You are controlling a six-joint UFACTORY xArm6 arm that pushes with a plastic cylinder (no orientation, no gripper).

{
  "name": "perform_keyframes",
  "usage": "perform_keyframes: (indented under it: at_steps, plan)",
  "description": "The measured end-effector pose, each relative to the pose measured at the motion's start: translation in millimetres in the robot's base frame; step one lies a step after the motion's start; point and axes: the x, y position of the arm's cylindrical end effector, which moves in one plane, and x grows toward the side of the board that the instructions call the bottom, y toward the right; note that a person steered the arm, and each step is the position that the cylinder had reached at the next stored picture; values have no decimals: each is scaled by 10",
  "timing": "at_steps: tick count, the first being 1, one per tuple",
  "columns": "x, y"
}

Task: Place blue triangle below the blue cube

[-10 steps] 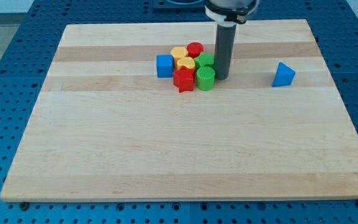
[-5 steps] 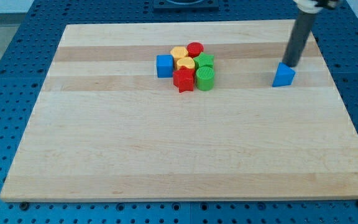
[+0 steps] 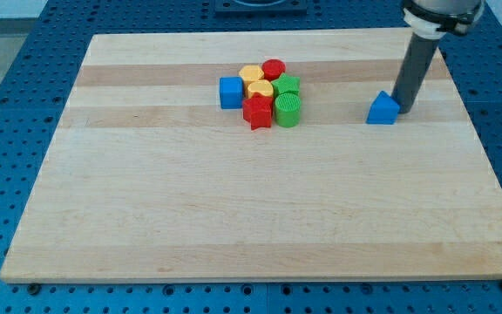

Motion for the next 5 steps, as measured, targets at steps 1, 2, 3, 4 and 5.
perform_keyframes:
  at_steps: [1, 2, 3, 4, 5]
  plan:
    - [70, -248]
    - [187, -524]
    - [287, -787]
    - [362, -1029]
    - [435, -1276]
